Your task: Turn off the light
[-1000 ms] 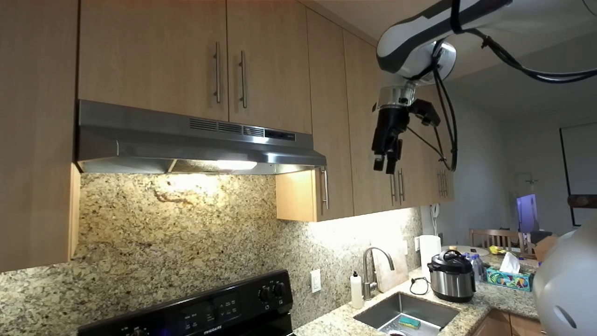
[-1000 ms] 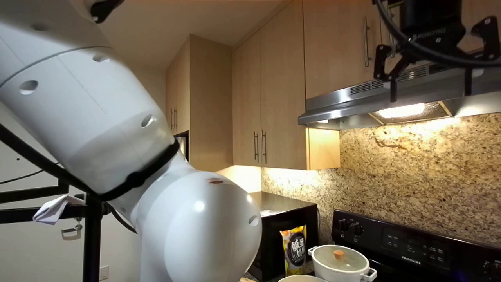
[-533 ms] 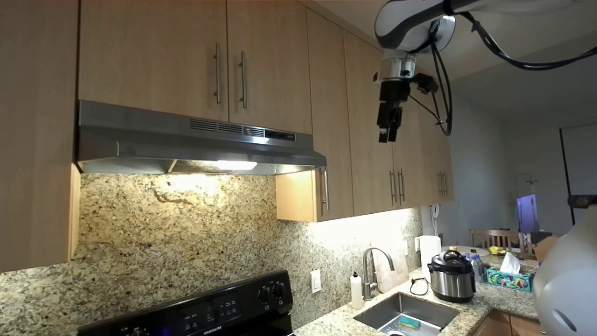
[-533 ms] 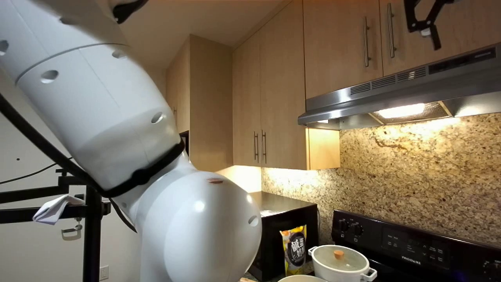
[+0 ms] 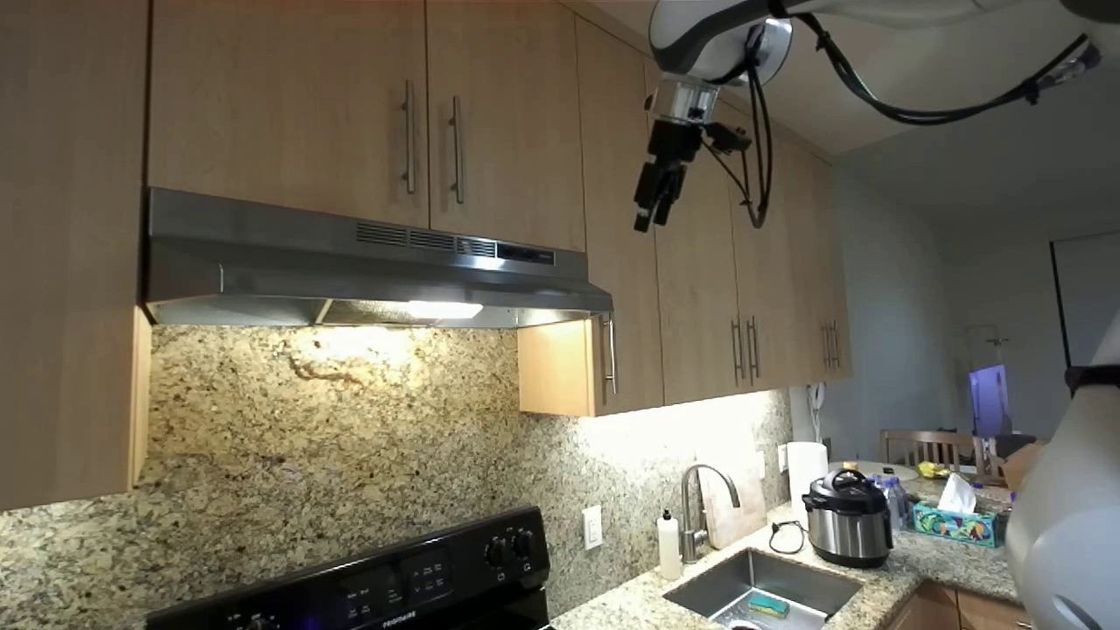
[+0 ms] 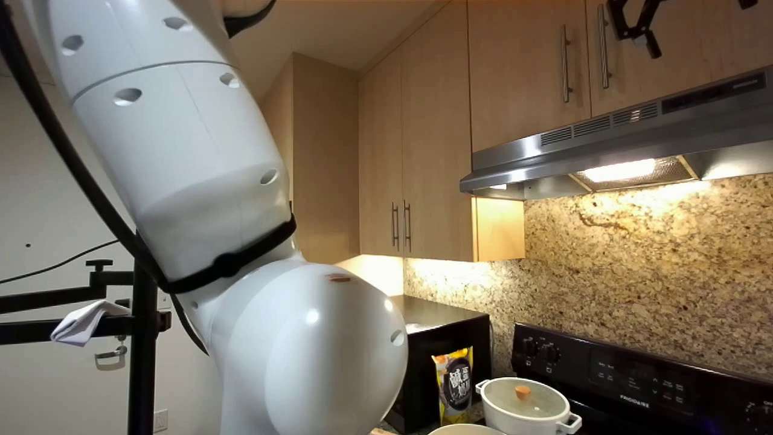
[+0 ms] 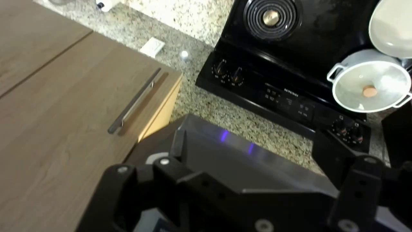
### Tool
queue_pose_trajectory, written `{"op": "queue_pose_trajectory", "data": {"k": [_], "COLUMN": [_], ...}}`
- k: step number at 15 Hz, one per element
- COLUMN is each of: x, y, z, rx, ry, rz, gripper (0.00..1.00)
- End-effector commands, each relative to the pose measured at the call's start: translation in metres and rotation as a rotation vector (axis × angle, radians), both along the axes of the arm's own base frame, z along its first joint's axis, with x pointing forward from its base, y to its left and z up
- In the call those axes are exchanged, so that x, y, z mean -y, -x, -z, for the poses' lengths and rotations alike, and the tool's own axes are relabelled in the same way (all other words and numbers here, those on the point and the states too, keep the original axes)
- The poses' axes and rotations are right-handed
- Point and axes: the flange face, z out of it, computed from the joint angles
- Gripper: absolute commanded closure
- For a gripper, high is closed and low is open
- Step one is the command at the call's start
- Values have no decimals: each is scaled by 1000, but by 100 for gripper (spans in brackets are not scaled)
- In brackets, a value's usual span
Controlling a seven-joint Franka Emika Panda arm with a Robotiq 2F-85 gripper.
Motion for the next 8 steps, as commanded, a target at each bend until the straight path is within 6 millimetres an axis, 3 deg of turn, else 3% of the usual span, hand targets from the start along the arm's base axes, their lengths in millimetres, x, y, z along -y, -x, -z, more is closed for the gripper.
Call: {"op": "queue_pose_trajectory", "data": {"k": [1,5,8], "x": [-20,-41,-42], "y": [-37,-68,-67], "z": [-26,-34,-29], "rx": [131,220,189], "ry": [-27,-151,-131], "rz": [-54,-45,-57], "gripper": [0,0,0]}}
